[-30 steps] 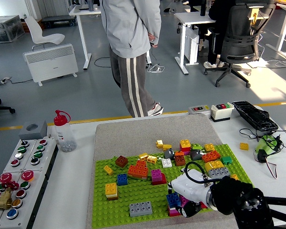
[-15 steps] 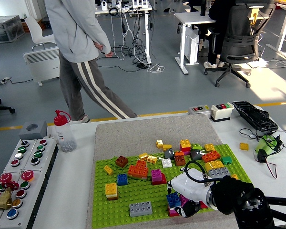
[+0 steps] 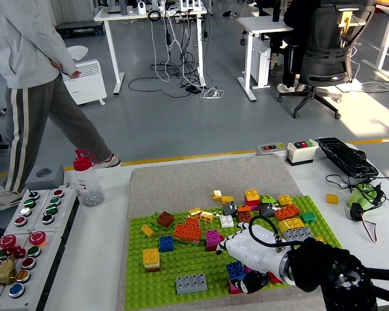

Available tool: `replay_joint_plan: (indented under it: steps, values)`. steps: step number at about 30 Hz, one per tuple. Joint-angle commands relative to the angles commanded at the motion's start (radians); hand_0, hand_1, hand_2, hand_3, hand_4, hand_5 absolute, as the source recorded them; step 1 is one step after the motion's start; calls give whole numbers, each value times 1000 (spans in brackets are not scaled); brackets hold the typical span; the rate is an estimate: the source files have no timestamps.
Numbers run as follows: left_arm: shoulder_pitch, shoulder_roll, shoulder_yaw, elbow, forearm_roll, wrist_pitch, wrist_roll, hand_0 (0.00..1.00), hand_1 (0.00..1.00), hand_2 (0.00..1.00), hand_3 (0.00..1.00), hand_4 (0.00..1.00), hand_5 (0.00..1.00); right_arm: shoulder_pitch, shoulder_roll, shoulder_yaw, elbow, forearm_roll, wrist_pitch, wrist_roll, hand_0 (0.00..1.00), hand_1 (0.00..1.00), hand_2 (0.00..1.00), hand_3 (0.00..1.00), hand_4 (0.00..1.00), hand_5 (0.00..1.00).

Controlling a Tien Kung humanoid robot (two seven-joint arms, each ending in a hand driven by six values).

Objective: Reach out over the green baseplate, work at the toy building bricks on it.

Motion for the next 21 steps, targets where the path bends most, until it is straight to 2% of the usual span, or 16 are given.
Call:
replay_joint_plan:
  steps: [6, 7, 12, 13, 18, 19, 21]
  values:
    - [-1, 1, 3, 0, -4, -1, -1, 726, 760, 767, 669, 473, 998, -22, -19, 45, 13, 29, 16, -1, 998, 859, 876, 842, 701, 321]
    - [-1, 1, 3, 0, -5, -1, -1, 726, 760, 767, 669, 473, 998, -25, -23, 51, 13, 30, 14, -1, 908, 803, 825, 814, 684, 315]
    - [-3, 1, 4, 0, -7, -2, -1, 726, 760, 767, 669, 473, 998, -58, -54, 83, 13, 12, -71, 33, 908, 803, 825, 814, 684, 315]
    - [-3, 1, 3, 0, -7, -2, -1, 726, 760, 767, 669, 473, 998, -67, -62, 90, 13, 8, -91, 49, 569, 636, 674, 656, 437, 195]
    - [-5, 1, 1, 0, -6, -2, -1, 726, 760, 767, 669, 473, 998, -107, -94, 119, 13, -10, -204, 136, 569, 636, 674, 656, 437, 195]
    - [-5, 1, 1, 0, -6, -2, -1, 726, 760, 767, 669, 473, 998, -116, -100, 126, 13, -13, -227, 156, 445, 546, 614, 576, 326, 175]
    - [-5, 0, 0, 0, -5, -2, -1, 726, 760, 767, 669, 473, 998, -129, -106, 136, 13, -16, -263, 181, 445, 546, 614, 576, 326, 175]
